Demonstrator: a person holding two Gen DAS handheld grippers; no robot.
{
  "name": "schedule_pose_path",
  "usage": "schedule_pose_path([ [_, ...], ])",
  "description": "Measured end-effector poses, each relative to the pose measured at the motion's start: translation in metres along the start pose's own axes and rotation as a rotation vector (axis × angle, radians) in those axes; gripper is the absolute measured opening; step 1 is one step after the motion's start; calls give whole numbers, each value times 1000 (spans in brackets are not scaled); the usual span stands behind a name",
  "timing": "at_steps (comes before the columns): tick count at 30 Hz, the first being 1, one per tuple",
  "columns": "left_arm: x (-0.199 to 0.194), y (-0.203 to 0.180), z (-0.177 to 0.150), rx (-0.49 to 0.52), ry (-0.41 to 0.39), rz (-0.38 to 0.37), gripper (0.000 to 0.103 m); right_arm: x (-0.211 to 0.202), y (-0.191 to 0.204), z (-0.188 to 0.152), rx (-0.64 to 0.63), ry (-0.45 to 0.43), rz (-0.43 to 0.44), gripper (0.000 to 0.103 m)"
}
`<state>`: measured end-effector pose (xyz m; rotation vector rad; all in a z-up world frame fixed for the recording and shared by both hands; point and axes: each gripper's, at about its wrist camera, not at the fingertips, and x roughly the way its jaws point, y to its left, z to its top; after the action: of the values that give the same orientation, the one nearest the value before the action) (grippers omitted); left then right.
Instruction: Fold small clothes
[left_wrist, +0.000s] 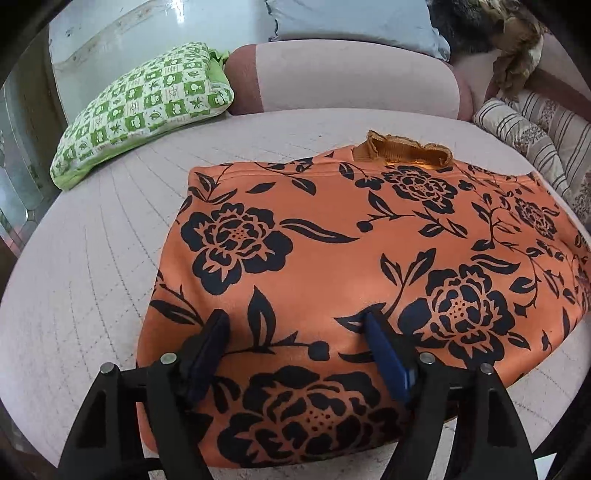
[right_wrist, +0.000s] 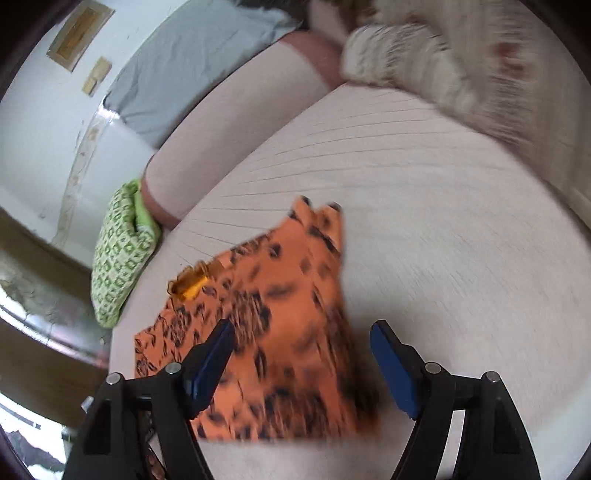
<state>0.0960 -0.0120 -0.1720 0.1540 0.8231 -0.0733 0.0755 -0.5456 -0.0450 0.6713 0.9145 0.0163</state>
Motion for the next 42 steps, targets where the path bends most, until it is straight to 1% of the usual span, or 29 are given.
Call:
schedule_pose_path([
  [3, 3, 0, 0, 12, -5, 4, 77, 51, -5, 30, 0, 109, -18, 77],
  [4, 4, 0, 0, 10, -6, 2, 78, 68, -7, 36, -17, 146, -68, 75],
  [5, 3, 1, -1, 9, -7, 0, 78, 79, -9, 38, -15, 173, -87, 55],
  [6, 4, 1, -1, 11, -8, 0, 78, 86, -6, 40, -31, 202, -82, 17],
  [9, 4, 1, -2, 11, -12, -1, 78, 63, 23, 39, -142, 104, -142, 15],
  [10, 4, 1, -2, 8, -13, 0, 79, 57, 24, 36, -150, 58, -174, 15],
  [11, 5, 0, -1, 8, -15, 2, 79, 62, 18, 33, -136, 57, -200, 15],
  [12, 5, 0, 0, 7, -14, 1, 79, 75, 3, 28, -96, 101, -216, 16],
  [13, 5, 0, 0, 3, -13, -3, 79, 80, -4, 28, -60, 110, -186, 27],
  [14, 4, 2, 1, 0, -12, -9, 79, 73, -7, 29, -33, 88, -166, 28],
  [15, 3, 4, 0, -4, -17, -21, 79, 58, 0, 29, -31, 48, -194, 33],
  [16, -1, 7, 1, -14, -21, -34, 79, 47, 8, 27, -61, 8, -229, 45],
  [17, -6, 10, 2, -32, -23, -52, 78, 35, 19, 25, -102, -32, -265, 52],
  [18, -12, 14, 3, -56, -35, -70, 78, 18, 38, 20, -161, -78, -268, 51],
  [19, -23, 23, 5, -97, -62, -86, 78, 9, 50, 15, -194, -94, -227, 52],
  [21, -42, 39, 8, -166, -103, -112, 78, -2, 72, -1, -251, -69, -102, 67],
  [23, -51, 55, 4, -235, -102, -142, 78, 6, 82, -22, -298, 20, 19, 72],
  [24, -48, 64, -1, -283, -64, -150, 78, 18, 76, -29, -281, 66, 29, 73],
  [25, -32, 74, -11, -334, 36, -149, 69, 34, 65, -34, -241, 123, 23, 77],
  [26, -19, 77, -17, -351, 109, -148, 53, 60, 42, -41, -154, 229, 12, 80],
  [28, -16, 87, -21, -349, 139, -134, 33, 57, 31, -40, -100, 160, 63, 79],
  [30, -30, 94, -12, -367, 119, -175, 22, 51, 35, -39, -101, 169, 56, 80],
  [32, -42, 97, -2, -355, 91, -199, 26, 55, 33, -40, -131, 189, 51, 80],
  [33, -50, 102, 7, -356, 60, -202, 43, 54, 34, -40, -129, 188, 60, 80],
  [34, -54, 110, 17, -378, 22, -204, 70, 54, 35, -41, -120, 186, 70, 80],
  [35, -54, 117, 24, -397, -3, -201, 78, 52, 32, -41, -108, 181, 83, 80],
  [38, -23, 133, 60, -385, 9, -200, 78, 48, 26, -41, -106, 171, 96, 80],
  [40, 4, 135, 80, -355, 55, -204, 54, 47, 31, -44, -119, 168, 93, 80],
  [42, 36, 129, 97, -286, 92, -202, 51, 51, 33, -44, -121, 165, 96, 80],
])
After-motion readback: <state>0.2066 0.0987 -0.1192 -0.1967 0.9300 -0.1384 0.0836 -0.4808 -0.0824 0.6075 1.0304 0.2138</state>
